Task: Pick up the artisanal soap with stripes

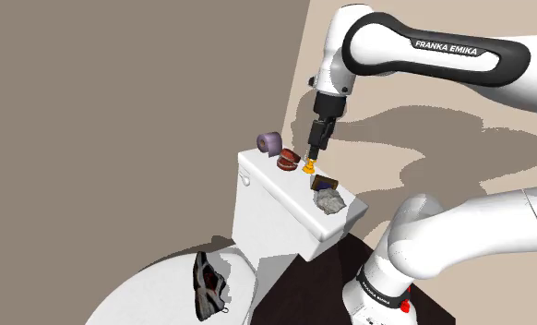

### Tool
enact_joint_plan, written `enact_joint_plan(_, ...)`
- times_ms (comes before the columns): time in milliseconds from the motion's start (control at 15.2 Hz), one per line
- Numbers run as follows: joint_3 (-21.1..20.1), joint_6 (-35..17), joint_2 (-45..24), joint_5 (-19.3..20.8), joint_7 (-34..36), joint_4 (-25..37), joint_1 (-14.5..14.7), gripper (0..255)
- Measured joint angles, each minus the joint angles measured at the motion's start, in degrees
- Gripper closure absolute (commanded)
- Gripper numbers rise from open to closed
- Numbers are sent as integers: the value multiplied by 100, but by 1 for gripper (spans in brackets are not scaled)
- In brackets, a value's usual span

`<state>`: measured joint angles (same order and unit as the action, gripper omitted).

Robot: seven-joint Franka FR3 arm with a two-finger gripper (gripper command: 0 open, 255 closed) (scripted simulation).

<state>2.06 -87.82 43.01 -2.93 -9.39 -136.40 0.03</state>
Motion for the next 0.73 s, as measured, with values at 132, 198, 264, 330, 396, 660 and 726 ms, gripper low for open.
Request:
enact_joint_plan(132, 42, -70, -5, 43, -57, -62, -19, 0)
enact_joint_plan(198, 102, -167, 31, 107, -138, -187, -50, 0)
enact_joint_plan(264, 153, -282, 41, 166, -210, -301, -75, 0)
enact_joint_plan(330, 240, -437, -22, 252, -320, -385, -115, 0)
enact_joint_plan(396, 316, -578, 16, 335, -420, -547, -157, 0)
enact_joint_plan(660, 667, -1257, -127, 675, -836, -1016, -335, 0)
enact_joint_plan(726, 746, -1396, -212, 749, -929, -1050, -372, 0)
